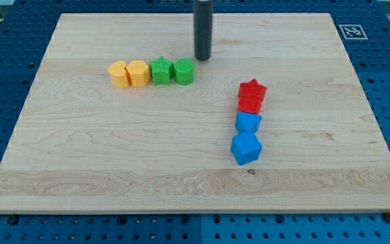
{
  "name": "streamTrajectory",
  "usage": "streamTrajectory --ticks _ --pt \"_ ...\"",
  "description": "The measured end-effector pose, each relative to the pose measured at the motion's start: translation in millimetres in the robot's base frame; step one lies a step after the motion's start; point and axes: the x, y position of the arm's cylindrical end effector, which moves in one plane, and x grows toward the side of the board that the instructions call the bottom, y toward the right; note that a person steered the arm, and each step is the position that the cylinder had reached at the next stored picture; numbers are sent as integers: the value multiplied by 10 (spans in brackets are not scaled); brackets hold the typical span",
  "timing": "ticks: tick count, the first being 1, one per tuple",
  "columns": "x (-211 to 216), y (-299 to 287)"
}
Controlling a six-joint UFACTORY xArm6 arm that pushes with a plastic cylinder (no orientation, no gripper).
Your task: Touch the bottom side of the blue cube
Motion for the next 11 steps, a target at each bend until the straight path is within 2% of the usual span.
streamTrajectory --ticks 2,3,5,6,7,8,9,10,11 --pt "145 97" --pt "145 478" --pt "250 1651" --pt "743 2019" --pt "1451 2112" --pt "2400 2110" --pt "2937 2057" --pt "2949 1713" --pt "2938 1012"
